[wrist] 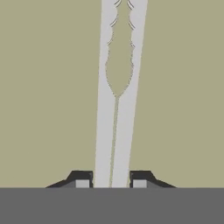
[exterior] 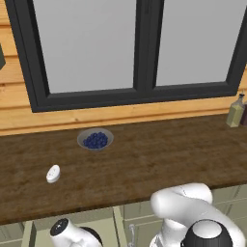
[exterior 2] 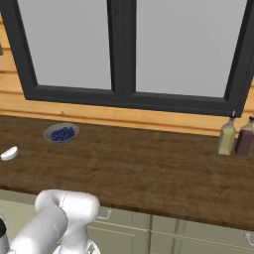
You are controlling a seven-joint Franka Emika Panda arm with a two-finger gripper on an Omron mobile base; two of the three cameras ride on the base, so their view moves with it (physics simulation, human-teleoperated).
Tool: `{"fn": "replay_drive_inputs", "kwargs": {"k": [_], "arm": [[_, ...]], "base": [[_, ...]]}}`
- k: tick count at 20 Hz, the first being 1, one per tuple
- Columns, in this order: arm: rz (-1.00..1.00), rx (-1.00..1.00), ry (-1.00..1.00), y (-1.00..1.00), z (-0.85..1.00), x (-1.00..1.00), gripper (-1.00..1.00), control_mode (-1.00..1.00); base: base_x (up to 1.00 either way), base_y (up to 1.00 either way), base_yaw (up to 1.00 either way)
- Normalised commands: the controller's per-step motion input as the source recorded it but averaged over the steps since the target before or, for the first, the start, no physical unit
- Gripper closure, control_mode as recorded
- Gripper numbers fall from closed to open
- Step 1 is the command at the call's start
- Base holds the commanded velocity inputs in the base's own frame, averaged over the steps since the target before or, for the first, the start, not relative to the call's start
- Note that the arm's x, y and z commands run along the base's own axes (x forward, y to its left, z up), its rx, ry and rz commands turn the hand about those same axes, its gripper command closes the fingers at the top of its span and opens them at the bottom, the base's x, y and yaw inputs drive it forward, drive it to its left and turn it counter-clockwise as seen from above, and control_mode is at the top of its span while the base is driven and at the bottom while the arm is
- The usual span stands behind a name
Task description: Pick the tongs from the drawer and place it on the counter.
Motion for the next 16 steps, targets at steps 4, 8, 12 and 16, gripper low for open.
{"fn": "replay_drive_inputs", "kwargs": {"k": [4,8,12,16], "arm": [[-0.13,0.15,-0.43,0.05,1.0,-0.13,1.0,-1.0],[-0.26,0.13,-0.44,0.07,1.0,0.16,1.0,-1.0],[-0.33,0.16,-0.35,0.0,1.0,0.51,1.0,-1.0],[-0.37,0.15,-0.25,0.0,1.0,0.83,1.0,-1.0]], "base": [[0.0,0.0,0.0],[0.0,0.0,0.0],[0.0,0.0,0.0],[0.0,0.0,0.0]]}}
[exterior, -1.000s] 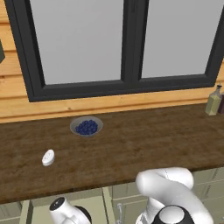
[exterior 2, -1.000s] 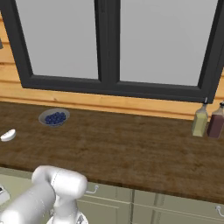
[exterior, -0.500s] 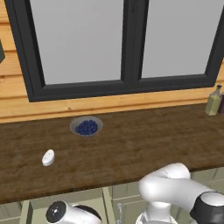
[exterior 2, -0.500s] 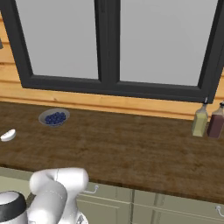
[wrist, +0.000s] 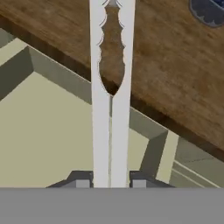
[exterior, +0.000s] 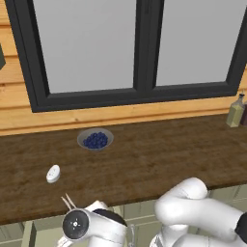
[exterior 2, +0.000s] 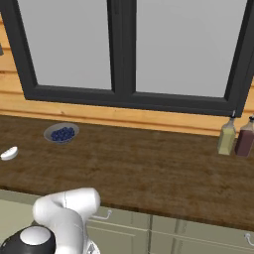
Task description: Pick the tongs from the drawer and place it on the counter.
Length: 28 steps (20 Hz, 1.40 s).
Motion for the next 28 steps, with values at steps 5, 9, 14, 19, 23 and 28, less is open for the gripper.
{"fn": "replay_drive_inputs", "kwargs": {"k": [5,9,14,19,23,28], "arm": [[-0.43,0.12,0.01,-0.21,1.0,1.0,1.0,-1.0],[-0.45,0.03,0.29,-0.5,0.7,1.0,1.0,-1.0],[-0.13,0.0,0.21,-0.53,-0.08,0.67,1.0,-1.0],[-0.01,-0.03,0.04,-0.17,-0.48,0.42,1.0,-1.0],[0.0,0.0,0.0,-0.23,-0.54,0.92,1.0,-1.0],[-0.01,0.0,0.0,0.07,-0.17,0.6,-1.0,-1.0]], "base": [[0.0,0.0,0.0],[0.0,0.0,0.0],[0.0,0.0,0.0],[0.0,0.0,0.0],[0.0,0.0,0.0],[0.0,0.0,0.0]]}}
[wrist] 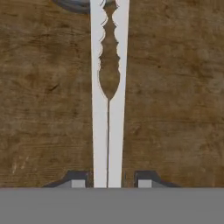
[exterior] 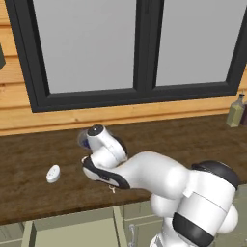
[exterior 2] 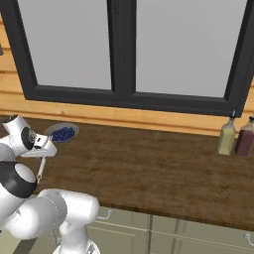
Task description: Pick the tongs from the drawer and place it on the counter.
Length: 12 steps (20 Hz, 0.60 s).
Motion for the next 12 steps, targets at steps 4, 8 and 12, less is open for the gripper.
{"fn": "replay_drive_inputs", "kwargs": {"k": [4,8,12], "arm": [[0.0,0.01,-0.01,-0.01,0.43,-0.32,-1.0,-1.0],[0.03,0.09,-0.22,-0.39,0.67,-0.98,-1.0,-1.0],[0.04,0.21,-0.45,-0.9,0.84,-1.0,-1.0,-1.0]], "base": [[0.0,0.0,0.0],[0.0,0.0,0.0],[0.0,0.0,0.0]]}}
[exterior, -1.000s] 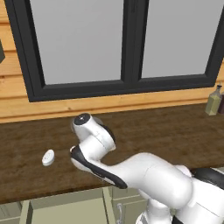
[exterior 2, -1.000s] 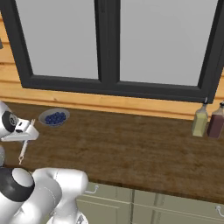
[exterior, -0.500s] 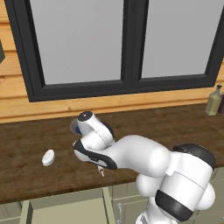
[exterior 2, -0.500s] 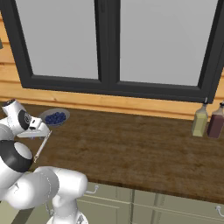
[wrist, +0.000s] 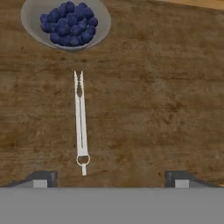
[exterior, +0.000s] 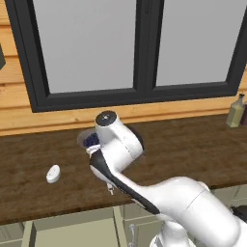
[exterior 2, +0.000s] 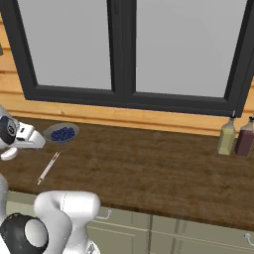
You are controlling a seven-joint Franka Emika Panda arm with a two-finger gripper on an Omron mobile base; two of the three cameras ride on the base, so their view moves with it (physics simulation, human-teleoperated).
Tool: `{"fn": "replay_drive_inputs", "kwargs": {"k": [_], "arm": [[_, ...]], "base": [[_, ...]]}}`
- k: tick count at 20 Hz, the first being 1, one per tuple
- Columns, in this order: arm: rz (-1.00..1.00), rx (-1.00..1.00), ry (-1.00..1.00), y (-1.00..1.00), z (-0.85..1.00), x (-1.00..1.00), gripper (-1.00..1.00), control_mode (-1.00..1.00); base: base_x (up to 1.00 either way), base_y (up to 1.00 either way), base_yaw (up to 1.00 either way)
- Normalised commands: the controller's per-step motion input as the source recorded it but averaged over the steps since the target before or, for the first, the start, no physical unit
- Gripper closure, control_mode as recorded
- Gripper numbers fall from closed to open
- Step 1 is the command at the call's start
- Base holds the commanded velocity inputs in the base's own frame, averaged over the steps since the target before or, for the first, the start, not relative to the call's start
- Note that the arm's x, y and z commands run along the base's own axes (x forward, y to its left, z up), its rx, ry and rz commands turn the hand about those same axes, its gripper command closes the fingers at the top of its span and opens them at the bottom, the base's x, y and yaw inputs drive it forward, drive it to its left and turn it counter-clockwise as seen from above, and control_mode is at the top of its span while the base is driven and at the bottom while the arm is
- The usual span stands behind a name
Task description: Pick the tongs from the drawer and place it on the counter.
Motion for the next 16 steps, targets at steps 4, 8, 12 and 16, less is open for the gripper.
{"fn": "replay_drive_inputs", "kwargs": {"k": [4,8,12,16], "arm": [[0.0,0.27,-0.56,-1.0,1.0,-1.0,-1.0,-1.0],[0.0,0.32,-0.46,-1.0,1.0,-1.0,-1.0,-1.0],[0.0,0.34,-0.46,-1.0,1.0,-0.92,-1.0,-1.0],[0.03,0.45,-0.23,-1.0,1.0,-0.52,-1.0,-1.0]], "base": [[0.0,0.0,0.0],[0.0,0.0,0.0],[0.0,0.0,0.0],[0.0,0.0,0.0]]}}
